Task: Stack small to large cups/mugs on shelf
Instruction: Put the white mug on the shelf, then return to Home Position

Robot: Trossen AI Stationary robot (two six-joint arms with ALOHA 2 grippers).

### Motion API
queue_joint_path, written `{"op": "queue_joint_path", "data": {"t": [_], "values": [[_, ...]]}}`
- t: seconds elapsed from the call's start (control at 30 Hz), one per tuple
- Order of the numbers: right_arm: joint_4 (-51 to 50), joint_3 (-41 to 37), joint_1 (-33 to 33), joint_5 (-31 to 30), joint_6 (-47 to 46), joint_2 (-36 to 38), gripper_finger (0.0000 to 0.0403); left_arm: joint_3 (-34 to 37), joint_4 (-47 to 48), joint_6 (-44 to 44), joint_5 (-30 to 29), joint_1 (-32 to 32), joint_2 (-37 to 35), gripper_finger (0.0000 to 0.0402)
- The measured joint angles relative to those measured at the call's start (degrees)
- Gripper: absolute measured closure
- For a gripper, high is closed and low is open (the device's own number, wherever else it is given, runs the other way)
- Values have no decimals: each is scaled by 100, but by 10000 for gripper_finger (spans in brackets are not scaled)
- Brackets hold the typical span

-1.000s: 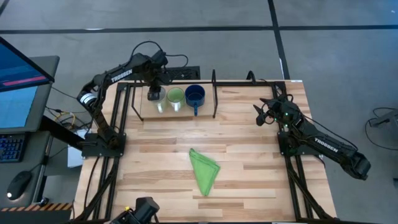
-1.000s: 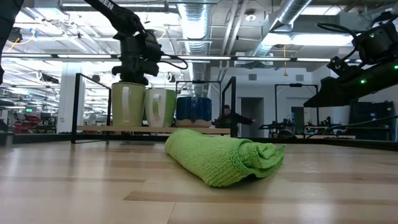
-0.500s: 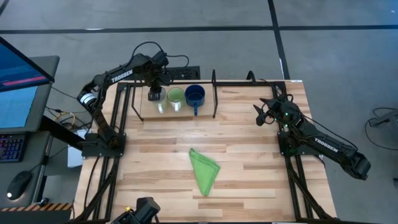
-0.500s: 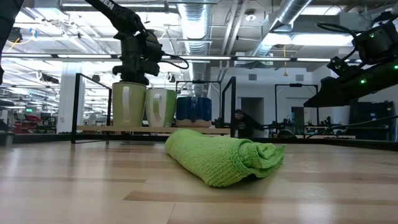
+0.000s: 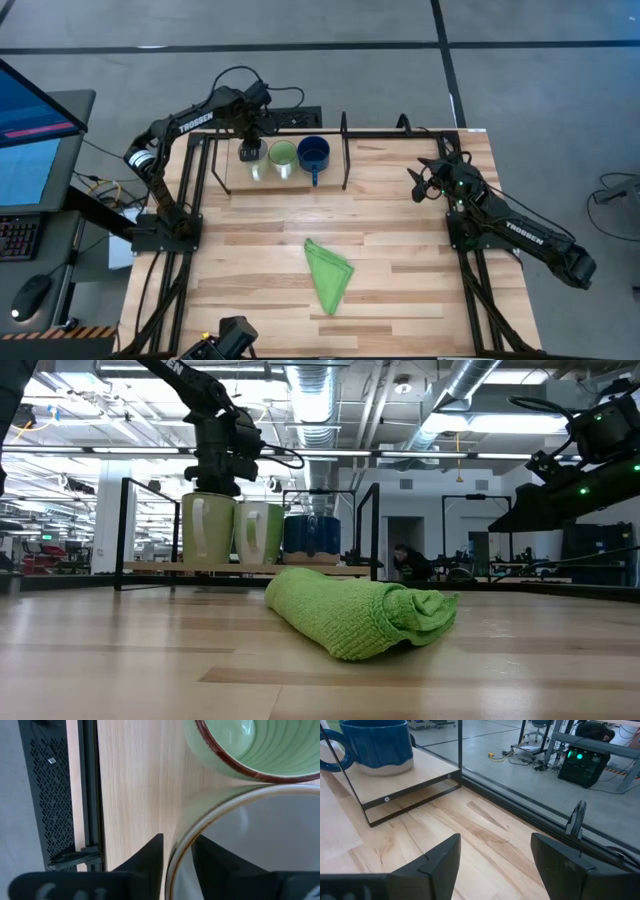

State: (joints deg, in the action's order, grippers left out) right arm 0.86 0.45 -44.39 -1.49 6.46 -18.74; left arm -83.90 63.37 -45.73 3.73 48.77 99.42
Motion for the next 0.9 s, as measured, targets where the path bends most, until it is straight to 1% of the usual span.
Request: {"op": "queue_joint_path", "data": {"t": [0.13,0.23,0.43,0.6,0.77,0.9], "values": [[0,0,0,1,0,0,138,0,7,-2,-2,-2,0,293],[0,0,-1,1,0,0,138,0,9,-5,-2,0,0,288],[2,0,1,0,0,0,138,0,117,4,-15,0,0,287],[2,0,1,-1,2,0,138,0,192,153,-261,0,0,287],[0,0,1,1,0,1,138,-12,210,245,-319,0,0,287],[2,0,-1,-1,0,2,138,-301,400,295,-292,0,0,287]]}}
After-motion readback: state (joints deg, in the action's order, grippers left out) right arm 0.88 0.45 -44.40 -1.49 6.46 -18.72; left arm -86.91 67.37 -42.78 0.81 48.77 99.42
